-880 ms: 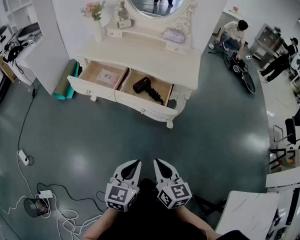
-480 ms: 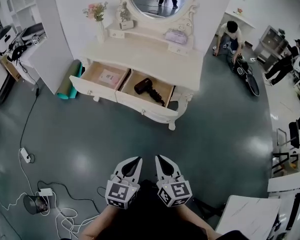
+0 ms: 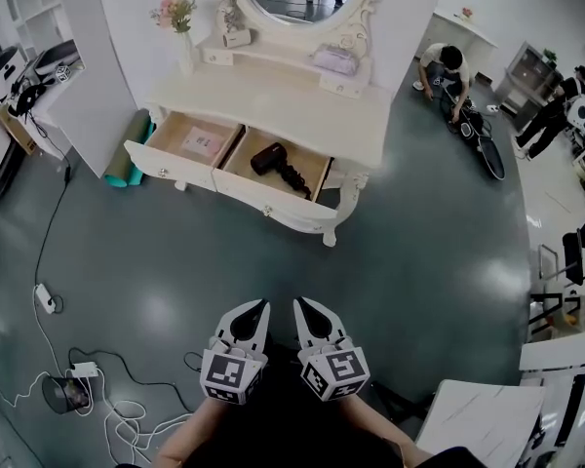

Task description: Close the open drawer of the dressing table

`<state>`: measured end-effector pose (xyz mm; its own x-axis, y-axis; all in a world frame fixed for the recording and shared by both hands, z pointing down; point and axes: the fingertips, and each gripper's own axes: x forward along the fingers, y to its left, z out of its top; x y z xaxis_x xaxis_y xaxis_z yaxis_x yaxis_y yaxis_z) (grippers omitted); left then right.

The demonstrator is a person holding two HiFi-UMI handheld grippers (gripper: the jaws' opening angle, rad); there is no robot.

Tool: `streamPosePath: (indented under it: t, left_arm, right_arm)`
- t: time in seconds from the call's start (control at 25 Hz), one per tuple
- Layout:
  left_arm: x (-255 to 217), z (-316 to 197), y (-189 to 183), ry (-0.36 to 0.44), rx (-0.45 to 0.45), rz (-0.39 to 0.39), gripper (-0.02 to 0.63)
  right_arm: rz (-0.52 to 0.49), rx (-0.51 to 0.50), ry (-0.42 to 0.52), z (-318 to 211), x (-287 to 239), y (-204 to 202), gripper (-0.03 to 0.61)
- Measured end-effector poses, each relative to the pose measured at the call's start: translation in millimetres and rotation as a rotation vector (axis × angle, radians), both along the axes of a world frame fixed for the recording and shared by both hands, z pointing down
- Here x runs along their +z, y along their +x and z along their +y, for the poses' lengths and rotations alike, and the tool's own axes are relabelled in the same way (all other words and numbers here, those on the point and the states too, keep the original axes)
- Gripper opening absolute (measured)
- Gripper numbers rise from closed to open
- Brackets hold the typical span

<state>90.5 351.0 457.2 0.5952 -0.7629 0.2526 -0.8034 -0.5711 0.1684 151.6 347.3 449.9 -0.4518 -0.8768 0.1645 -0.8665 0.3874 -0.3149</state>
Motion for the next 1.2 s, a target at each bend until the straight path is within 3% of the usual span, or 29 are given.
streamPosePath:
  t: [0.28,0.64,1.2]
  left_arm:
    - [5.5,2.8,19.0,-0.023,0.020,-0.002,0.017]
    - [15.6,-7.8,8.4,-0.057,-0.016,0.002,0.015]
    - [22.4,-82.9,1.7,-0.101,-0.019,0.019,0.014]
  right_arm:
    - [-0.016,0.031,-0.040,-1.4,9.1,19.5,0.014]
    - [-0.015,-0.001,-0.075,-12.2,20.1,9.3,0.014]
    - [-0.023,0.000,-0.135,-85.7,35.0,4.2,0.014]
